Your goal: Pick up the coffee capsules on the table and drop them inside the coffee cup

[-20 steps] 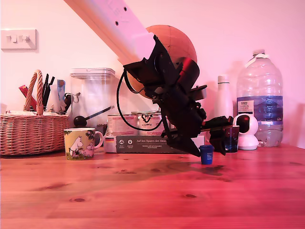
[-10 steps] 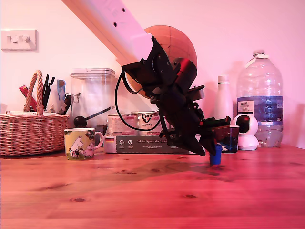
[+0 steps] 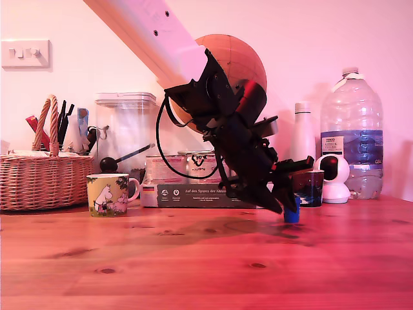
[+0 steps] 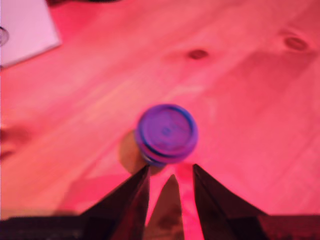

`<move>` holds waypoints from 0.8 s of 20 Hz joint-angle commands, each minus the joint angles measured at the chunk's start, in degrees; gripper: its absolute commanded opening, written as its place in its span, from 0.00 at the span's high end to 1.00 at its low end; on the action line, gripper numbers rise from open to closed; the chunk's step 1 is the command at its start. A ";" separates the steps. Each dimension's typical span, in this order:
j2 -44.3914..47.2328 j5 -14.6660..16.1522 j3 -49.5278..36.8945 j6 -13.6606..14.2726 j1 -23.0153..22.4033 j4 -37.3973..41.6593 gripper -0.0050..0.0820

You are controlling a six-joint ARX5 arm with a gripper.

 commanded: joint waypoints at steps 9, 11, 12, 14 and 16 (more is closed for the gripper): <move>0.98 -3.56 0.42 -1.36 -1.38 6.56 0.14; 1.14 -4.37 0.42 -1.90 -1.92 7.56 0.14; 1.29 -5.35 0.42 -2.14 -2.16 8.15 0.14; 1.46 -6.19 0.42 -3.19 -2.16 10.21 0.14; 1.57 -6.82 0.42 -4.48 -1.92 11.91 0.14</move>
